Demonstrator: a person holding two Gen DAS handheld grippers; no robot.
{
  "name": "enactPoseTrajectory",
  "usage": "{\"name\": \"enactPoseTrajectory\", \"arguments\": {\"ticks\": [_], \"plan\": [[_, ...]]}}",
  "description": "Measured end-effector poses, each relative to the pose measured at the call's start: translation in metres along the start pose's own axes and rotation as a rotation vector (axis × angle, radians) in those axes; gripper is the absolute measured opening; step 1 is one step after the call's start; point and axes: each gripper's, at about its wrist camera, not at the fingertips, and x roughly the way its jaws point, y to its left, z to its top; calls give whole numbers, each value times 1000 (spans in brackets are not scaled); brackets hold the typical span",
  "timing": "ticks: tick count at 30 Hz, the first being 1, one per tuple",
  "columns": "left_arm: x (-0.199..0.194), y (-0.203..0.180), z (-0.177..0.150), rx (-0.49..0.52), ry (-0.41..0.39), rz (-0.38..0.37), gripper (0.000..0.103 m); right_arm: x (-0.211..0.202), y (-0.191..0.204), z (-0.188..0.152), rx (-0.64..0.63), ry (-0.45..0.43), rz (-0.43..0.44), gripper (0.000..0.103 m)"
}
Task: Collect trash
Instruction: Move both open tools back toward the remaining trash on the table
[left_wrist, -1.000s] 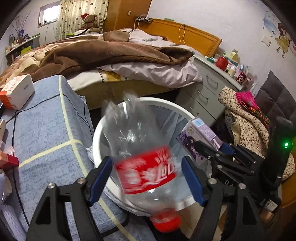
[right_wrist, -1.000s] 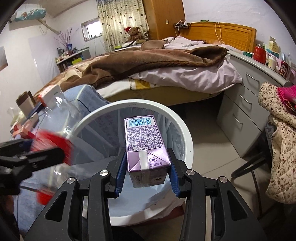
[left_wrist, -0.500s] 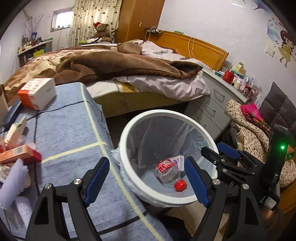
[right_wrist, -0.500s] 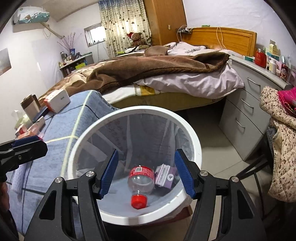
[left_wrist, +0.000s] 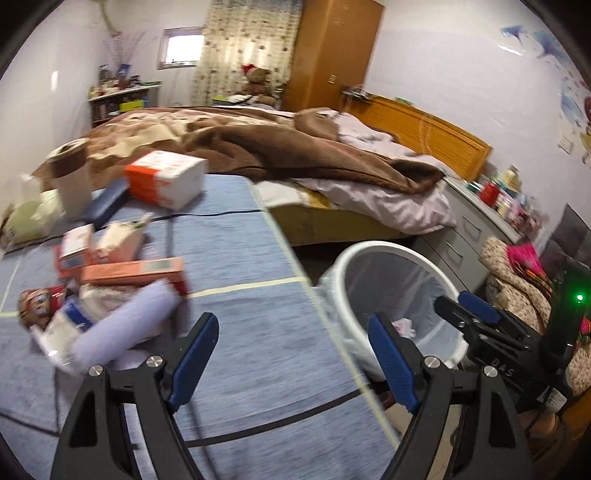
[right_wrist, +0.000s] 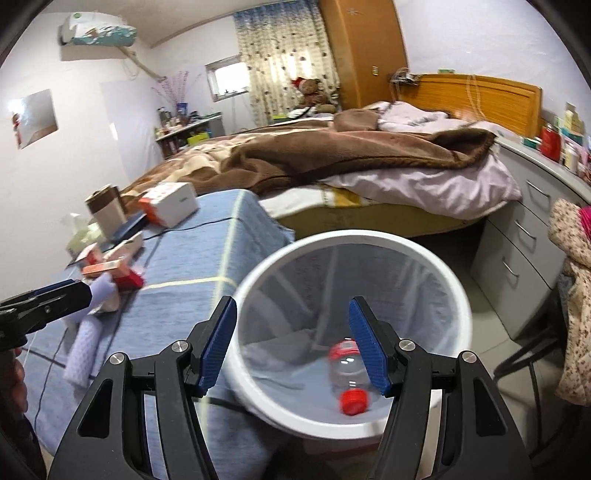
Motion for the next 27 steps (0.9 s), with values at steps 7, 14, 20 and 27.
{"name": "enactPoseTrajectory", "arguments": {"ticks": [7, 14, 20, 27], "plan": [[-25, 58, -12, -97, -39, 93, 84, 10, 38, 1, -64, 14, 67, 64], [-37, 117, -21, -170, -34, 198, 84, 28, 77, 9, -151, 27, 134, 64], [-33, 154, -24, -186, -5, 265, 84, 47, 111, 21, -231, 43, 190, 64], [-16, 176, -21, -159, 44, 254, 84, 73, 142, 34, -307, 80, 303, 64]]}}
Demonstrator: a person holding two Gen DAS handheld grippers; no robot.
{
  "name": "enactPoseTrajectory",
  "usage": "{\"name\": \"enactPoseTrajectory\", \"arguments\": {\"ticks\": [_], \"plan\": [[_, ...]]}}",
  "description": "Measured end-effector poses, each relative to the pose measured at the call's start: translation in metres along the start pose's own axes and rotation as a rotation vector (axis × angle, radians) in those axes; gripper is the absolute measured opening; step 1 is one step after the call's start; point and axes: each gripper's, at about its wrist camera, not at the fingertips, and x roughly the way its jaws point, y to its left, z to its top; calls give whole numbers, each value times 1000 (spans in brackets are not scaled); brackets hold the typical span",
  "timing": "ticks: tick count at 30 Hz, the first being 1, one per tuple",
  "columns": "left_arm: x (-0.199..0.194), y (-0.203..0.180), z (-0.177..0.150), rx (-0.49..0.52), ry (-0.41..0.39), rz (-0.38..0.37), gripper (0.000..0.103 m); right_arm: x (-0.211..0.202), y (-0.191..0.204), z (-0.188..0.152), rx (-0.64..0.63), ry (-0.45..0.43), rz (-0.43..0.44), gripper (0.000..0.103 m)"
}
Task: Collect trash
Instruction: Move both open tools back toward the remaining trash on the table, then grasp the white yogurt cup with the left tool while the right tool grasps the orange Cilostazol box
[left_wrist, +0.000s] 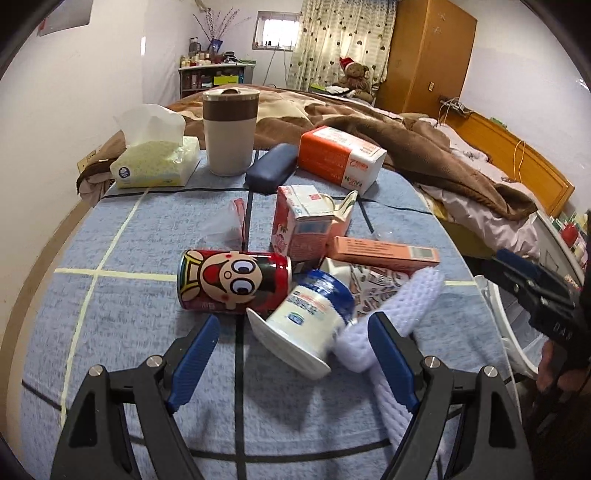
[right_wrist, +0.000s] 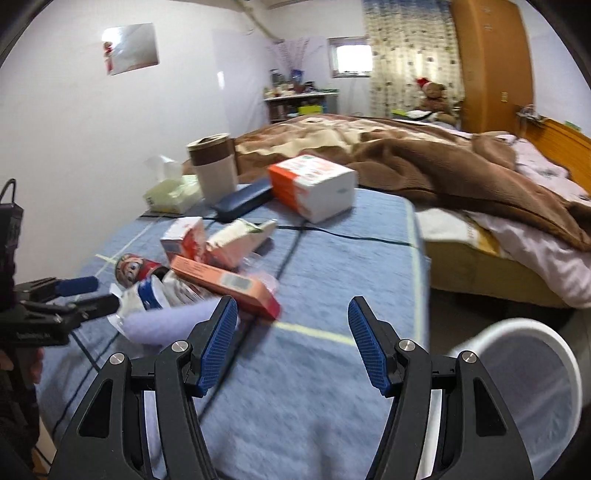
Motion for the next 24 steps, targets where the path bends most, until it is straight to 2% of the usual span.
{"name": "enactPoseTrajectory", "arguments": {"ticks": [3, 7, 11, 16, 20, 24], "plan": [[12, 0, 1, 26, 41, -19, 84, 15, 6, 5, -27, 31, 27, 64], [21, 0, 3, 30, 50, -41, 84, 25, 15, 7, -73, 52, 80, 64], [31, 5, 6, 21, 78, -23, 85, 34, 23, 10, -113, 72, 133, 64], [40, 10, 4, 18, 109, -15, 85, 50, 31, 13, -133, 142, 172, 64], [43, 13, 2, 1, 118, -30, 85, 56, 35, 11, -149, 160, 174, 64], [40, 15, -3, -7, 119, -31, 85, 60, 37, 11, -159, 173, 172, 53]]}}
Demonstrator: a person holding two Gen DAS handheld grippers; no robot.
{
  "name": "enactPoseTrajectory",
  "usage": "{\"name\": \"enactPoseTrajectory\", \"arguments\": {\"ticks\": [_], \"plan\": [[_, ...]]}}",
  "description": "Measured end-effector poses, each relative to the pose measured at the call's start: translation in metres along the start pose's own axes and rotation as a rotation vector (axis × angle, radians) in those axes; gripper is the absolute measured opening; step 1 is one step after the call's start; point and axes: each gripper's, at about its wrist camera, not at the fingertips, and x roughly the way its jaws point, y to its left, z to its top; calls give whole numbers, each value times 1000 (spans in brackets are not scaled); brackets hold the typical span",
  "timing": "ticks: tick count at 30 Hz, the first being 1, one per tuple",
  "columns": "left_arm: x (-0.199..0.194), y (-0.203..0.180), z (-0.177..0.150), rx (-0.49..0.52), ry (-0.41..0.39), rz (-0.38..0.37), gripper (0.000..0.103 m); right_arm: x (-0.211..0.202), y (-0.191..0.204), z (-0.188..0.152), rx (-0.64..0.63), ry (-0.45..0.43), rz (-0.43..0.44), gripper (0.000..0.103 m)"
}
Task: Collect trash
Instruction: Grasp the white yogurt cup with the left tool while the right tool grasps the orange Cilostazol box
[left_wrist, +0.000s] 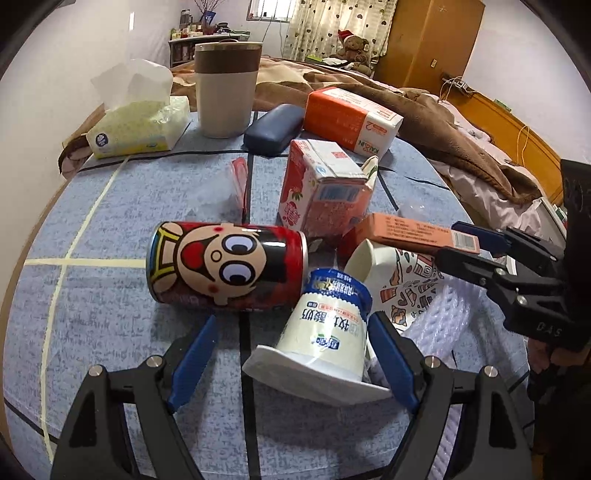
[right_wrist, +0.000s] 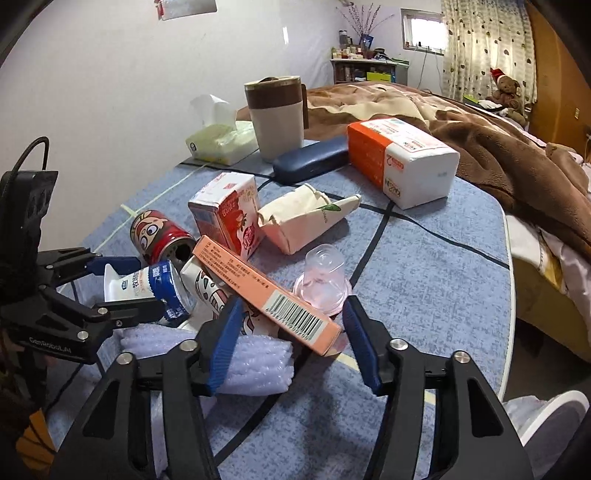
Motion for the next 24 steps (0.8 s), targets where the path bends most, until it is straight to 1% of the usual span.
{"name": "enactPoseTrajectory", "arguments": {"ticks": [2, 5, 6, 7, 10, 12, 14, 16, 18, 20, 21, 22, 23, 24], "plan": [[-2, -1, -3, 5, 3, 13, 85, -1, 0, 0, 0, 1, 1, 50], [-5, 2, -8, 5, 4, 17, 84, -2, 1, 0, -5, -2, -12, 38], [-5, 4, -8, -2, 8, 15, 84, -3, 1, 0, -7, -3, -19, 28], [-6, 5, -10, -8, 6, 15, 84, -3, 1, 0, -7, -3, -23, 23], [-11, 10, -15, -19, -10, 23, 84, -5, 1, -3, -1, 0, -8, 21], [-12, 13, -17, -24, -14, 16, 79, -6, -1, -6, 8, 2, -4, 21], [-13, 15, -18, -24, -14, 16, 71, -8, -3, -9, 17, 12, -12, 21], [-12, 14, -18, -10, -12, 17, 68, -13, -6, -12, 23, 12, -24, 21], [-10, 12, -18, 0, -6, 10, 68, -16, -8, -15, 21, 19, -43, 21], [-7, 11, -17, 2, -1, -15, 69, -17, -10, -16, 22, 28, -51, 21], [-7, 11, -16, 1, -3, -24, 71, -16, -11, -15, 27, 35, -49, 21], [-7, 12, -15, -5, -7, -22, 75, -16, -11, -15, 28, 36, -44, 21], [-7, 14, -14, -11, -11, -6, 78, -15, -11, -14, 25, 35, -44, 21], [-8, 15, -13, -12, -18, 6, 80, -15, -10, -14, 19, 35, -43, 21]]}}
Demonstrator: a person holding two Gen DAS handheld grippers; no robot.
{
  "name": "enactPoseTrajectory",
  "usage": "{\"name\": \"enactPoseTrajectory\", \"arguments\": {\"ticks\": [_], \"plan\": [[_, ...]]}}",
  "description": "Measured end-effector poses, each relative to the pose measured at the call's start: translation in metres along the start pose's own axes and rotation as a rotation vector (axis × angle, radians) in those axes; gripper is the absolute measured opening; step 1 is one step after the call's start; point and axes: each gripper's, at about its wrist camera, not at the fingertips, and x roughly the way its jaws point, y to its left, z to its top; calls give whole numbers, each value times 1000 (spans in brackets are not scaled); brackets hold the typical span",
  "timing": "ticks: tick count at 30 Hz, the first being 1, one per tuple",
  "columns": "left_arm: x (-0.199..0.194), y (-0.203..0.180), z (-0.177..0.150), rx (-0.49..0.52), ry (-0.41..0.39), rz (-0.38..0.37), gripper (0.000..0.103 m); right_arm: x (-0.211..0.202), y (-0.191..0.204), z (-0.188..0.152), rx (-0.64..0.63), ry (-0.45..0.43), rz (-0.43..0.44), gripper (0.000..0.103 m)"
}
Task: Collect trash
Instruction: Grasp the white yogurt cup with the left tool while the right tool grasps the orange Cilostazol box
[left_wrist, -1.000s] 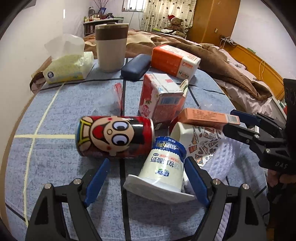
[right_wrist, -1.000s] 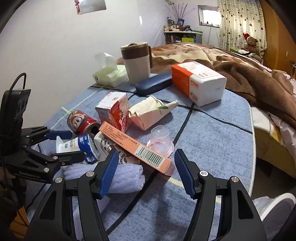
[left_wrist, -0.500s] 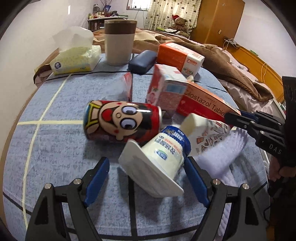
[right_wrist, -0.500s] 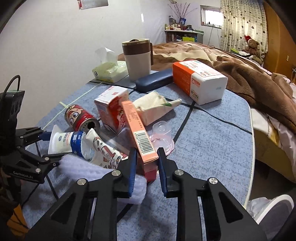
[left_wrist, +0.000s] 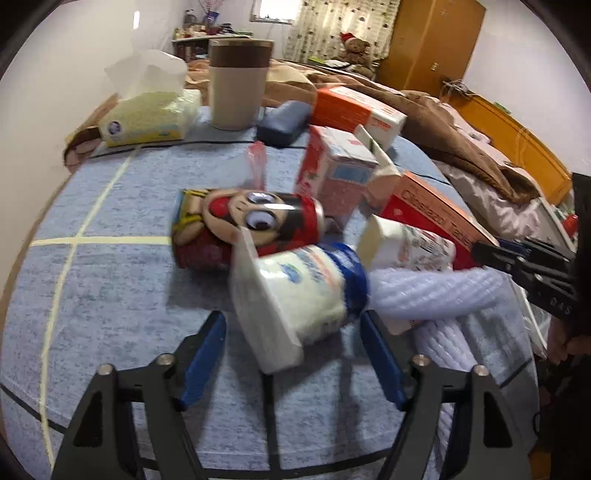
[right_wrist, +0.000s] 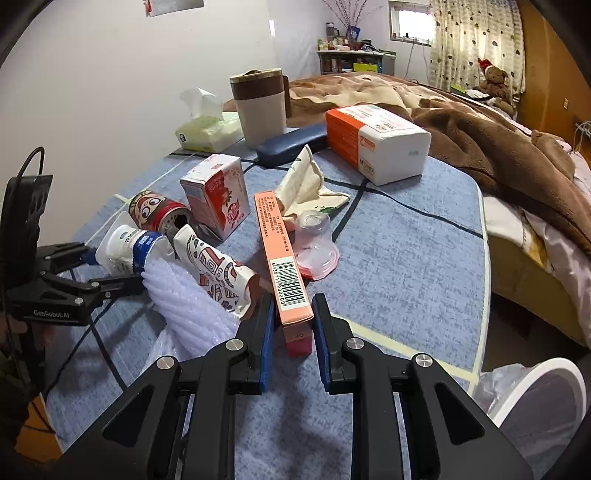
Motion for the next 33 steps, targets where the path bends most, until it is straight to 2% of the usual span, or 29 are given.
{"name": "enactPoseTrajectory", "arguments": {"ticks": [5, 7, 9, 12, 16, 18, 20, 22, 29, 33], "plan": [[-6, 11, 6, -25, -43, -13, 84, 10, 7, 5, -34, 11, -12, 26], [-4, 15, 9, -35, -48, -29, 86, 13, 9, 7, -36, 13, -9, 43], [1, 18, 12, -44, -40, -55, 87, 15, 9, 8, -29, 9, -5, 50], [10, 19, 15, -58, -16, -108, 87, 18, 9, 11, -13, 8, 10, 50], [16, 16, 17, -75, -7, -128, 87, 20, 8, 13, 10, -4, 20, 50], [16, 14, 17, -75, -12, -128, 87, 19, 8, 12, 19, -15, 23, 48], [16, 12, 15, -81, -11, -167, 75, 18, 7, 11, 30, -22, 23, 30], [14, 12, 15, -93, -12, -156, 75, 15, 6, 10, 40, -31, 21, 20], [0, 5, 9, -73, -49, -78, 75, 5, 10, 6, 33, -65, 22, 18], [-15, 2, 6, -76, -82, -57, 75, -4, 11, 3, 43, -87, 17, 18]]}}
